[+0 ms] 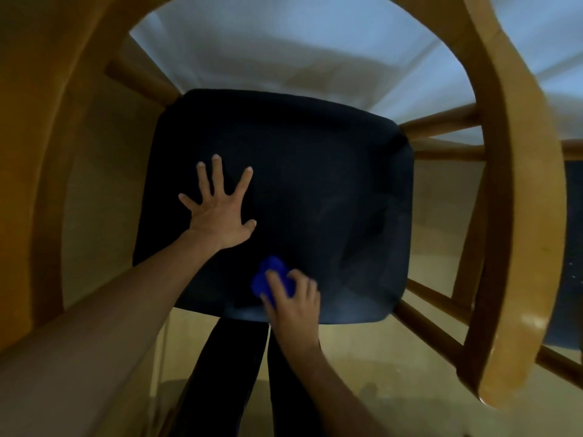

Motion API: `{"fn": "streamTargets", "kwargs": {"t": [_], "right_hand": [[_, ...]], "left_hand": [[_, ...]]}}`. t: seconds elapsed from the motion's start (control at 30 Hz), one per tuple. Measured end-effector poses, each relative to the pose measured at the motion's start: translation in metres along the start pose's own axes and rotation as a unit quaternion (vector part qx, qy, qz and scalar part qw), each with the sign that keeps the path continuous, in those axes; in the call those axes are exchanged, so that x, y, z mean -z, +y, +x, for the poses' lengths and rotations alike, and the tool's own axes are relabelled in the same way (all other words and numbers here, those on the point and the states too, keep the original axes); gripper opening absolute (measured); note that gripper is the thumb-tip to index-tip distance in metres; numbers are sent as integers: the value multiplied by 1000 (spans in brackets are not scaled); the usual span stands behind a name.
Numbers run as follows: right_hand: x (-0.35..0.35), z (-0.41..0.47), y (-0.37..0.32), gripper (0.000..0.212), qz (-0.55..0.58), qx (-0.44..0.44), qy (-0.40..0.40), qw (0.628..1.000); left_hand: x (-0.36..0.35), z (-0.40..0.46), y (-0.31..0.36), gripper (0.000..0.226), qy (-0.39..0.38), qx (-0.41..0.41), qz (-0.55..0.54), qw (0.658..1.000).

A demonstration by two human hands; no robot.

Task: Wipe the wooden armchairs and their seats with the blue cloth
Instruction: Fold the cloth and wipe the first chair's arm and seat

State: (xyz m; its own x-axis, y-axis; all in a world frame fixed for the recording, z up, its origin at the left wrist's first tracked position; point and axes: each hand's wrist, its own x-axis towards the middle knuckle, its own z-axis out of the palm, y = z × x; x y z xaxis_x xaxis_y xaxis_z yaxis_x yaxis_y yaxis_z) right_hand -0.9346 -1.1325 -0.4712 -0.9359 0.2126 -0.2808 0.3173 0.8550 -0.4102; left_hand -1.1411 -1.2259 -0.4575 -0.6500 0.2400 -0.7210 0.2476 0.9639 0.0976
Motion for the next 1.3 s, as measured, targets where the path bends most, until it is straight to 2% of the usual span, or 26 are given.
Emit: {"fn": "streamTargets", "kwargs": {"t": [0.13, 0.17, 0.2, 0.27, 0.33, 0.37, 0.43, 0.5, 0.6, 0.67, 0.73, 0.8, 0.83, 0.87, 0.93, 0.97, 1.03, 1.07, 1.13, 1.2, 1.23, 1.3], "right_hand": [[5, -4, 18, 61, -9, 131, -33, 991], [14, 0, 35, 62, -10, 126, -34, 991], [26, 4, 56, 59, -2, 82, -22, 996], [51, 17, 100, 48, 38, -99, 17, 994], [69, 26, 126, 46, 52, -249, 92, 963], [72, 30, 125, 46, 39, -286, 125, 949], [63, 30, 96, 46, 33, -298, 151, 942], [36, 17, 46, 51, 49, -246, 120, 961], [-8, -8, -37, 67, 67, -116, 6, 991], [-20, -15, -68, 76, 78, -67, -42, 994], [-19, -17, -65, 81, 79, -13, -76, 994], [-15, -31, -28, 85, 39, 75, -103, 991], [-9, -42, -2, 83, 34, 77, -124, 989], [1, -52, 23, 76, 28, 56, -119, 991], [20, -66, 69, 50, 23, -78, -66, 994], [32, -68, 81, 43, 6, -179, -57, 982], [38, -70, 101, 43, 22, -306, 44, 951], [39, -67, 98, 46, 48, -338, 98, 935], [30, -53, 68, 51, 46, -319, 124, 938], [10, -41, 18, 60, 73, -277, 98, 953], [1, -38, -11, 67, 83, -220, 67, 970], [-13, -36, -61, 76, 32, -31, -30, 999]], "left_hand": [[1, -1, -2, 101, 5, 5, 3, 1000], [1, -1, -2, 100, 6, 3, 4, 1000], [1, 0, -2, 100, 6, 0, 4, 1000], [0, -1, -3, 100, 9, 0, 4, 1000], [-1, -2, -1, 100, 12, 0, 4, 1000], [-1, -2, 0, 100, 13, 1, 4, 1000], [-1, -3, 1, 100, 12, 0, 7, 1000], [1, -3, 0, 100, 8, 2, 7, 1000], [2, -3, 1, 99, 7, 2, 9, 1000], [2, -1, -1, 99, 9, 2, 6, 1000], [2, -1, -3, 99, 13, 3, 6, 1000], [3, -2, -2, 99, 16, 4, 6, 1000], [2, -2, -1, 99, 18, 3, 4, 1000], [2, -1, 0, 99, 18, 2, 2, 1000], [2, -1, 0, 99, 17, 4, -1, 1000], [2, -2, 1, 99, 16, 5, 0, 1000], [1, -2, 2, 99, 17, 6, -1, 1000], [0, -2, 3, 99, 17, 5, -2, 1000], [0, -1, 3, 99, 20, 3, -4, 1000], [1, -1, 2, 98, 21, 5, -3, 1000], [1, -1, 2, 98, 20, 6, -2, 1000], [2, -1, 1, 98, 21, 4, -3, 1000]]}}
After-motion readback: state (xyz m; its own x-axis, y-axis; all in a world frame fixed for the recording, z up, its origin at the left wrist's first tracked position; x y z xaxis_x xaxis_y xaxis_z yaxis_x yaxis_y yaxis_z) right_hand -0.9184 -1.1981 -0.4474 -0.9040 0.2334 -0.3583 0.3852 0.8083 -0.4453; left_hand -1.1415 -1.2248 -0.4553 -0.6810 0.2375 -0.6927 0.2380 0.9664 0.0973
